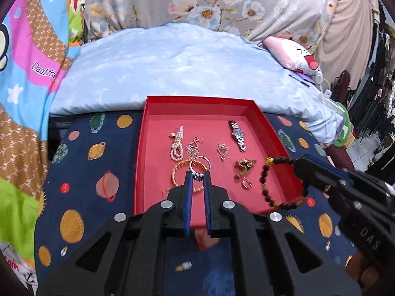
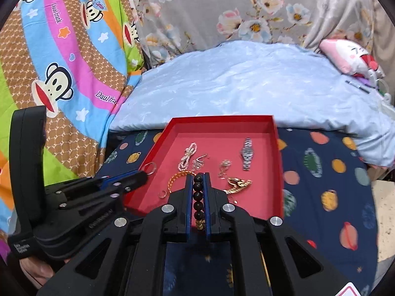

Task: Organize jewelry
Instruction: 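Carry the bead bracelet and silver ring over the tray, then open both grippers to drop the bracelet and ring into the tray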

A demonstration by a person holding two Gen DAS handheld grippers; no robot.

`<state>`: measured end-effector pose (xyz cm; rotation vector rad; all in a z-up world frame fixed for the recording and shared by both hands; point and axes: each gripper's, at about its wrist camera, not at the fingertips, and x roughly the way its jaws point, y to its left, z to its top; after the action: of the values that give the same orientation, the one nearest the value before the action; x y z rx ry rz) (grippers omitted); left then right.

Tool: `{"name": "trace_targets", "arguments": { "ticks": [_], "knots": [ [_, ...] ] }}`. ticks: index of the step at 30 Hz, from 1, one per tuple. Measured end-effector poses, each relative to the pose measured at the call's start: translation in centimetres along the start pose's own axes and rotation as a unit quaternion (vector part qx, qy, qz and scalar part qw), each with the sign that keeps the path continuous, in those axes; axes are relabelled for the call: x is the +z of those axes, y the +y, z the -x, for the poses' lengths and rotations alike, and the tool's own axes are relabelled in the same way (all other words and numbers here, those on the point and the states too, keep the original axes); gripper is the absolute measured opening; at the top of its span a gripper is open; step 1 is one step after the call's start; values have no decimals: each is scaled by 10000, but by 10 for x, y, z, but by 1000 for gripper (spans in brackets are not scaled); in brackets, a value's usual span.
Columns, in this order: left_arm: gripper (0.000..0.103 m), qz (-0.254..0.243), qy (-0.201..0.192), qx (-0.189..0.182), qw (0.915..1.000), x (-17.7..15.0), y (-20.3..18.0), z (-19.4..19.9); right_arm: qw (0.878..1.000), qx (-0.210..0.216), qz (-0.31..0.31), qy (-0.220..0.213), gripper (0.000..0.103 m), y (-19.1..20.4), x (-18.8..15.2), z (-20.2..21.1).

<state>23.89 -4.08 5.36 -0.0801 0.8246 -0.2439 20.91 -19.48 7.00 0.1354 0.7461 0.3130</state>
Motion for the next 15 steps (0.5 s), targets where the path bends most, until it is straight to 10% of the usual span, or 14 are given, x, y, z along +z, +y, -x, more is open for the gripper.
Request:
{"name": "trace_targets", "arguments": {
  "ticks": [15],
  "knots": [
    [16,120,251,312,9991,12,18,-63,9988,-76,-65,479,16,-9,-6,-81]
  ]
}}
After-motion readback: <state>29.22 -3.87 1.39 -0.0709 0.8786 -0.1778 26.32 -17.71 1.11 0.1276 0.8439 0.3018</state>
